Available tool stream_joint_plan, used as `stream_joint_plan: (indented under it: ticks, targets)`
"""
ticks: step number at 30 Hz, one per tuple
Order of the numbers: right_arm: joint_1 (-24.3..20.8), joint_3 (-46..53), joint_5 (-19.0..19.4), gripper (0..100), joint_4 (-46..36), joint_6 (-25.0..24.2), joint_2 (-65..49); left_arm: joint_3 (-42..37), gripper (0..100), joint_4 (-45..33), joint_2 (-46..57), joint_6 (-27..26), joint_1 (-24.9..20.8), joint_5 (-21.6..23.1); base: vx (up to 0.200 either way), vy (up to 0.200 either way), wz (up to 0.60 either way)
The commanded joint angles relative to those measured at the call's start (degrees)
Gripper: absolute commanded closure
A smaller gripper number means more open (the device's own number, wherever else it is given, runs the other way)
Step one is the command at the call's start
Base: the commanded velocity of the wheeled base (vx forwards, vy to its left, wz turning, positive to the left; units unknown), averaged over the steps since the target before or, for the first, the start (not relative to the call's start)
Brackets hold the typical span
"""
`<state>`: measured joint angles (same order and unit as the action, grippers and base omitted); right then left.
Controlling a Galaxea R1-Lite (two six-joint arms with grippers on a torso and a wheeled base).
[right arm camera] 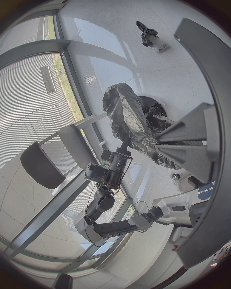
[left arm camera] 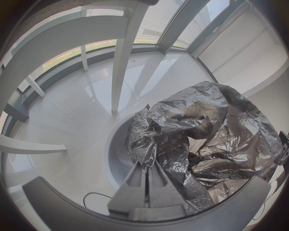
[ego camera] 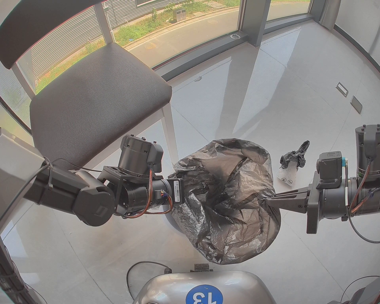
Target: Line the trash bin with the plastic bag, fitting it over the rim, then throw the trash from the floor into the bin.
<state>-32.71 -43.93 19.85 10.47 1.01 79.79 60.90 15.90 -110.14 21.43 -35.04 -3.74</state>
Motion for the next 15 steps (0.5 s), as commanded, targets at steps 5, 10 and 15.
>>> stream_joint_plan:
  ticks: [5,10,15]
  targets:
    - [-0.25,0.43,0.1,100,0.51,-0.05,4.76,-0.61,100,0.01,-1.3,-0.16,1.81,-0.12,0.0,0.0,0.0]
    - [1.33,0.96,0.1,100,2.18,0.22,10.74,-0.87,100,0.28,-1.48,-0.69,3.83,-0.12,0.0,0.0,0.0]
    - [6.96,0.52,0.37,100,7.9,1.36,17.24,-0.96,100,0.36,-1.3,-0.6,4.36,-0.21,0.0,0.0,0.0]
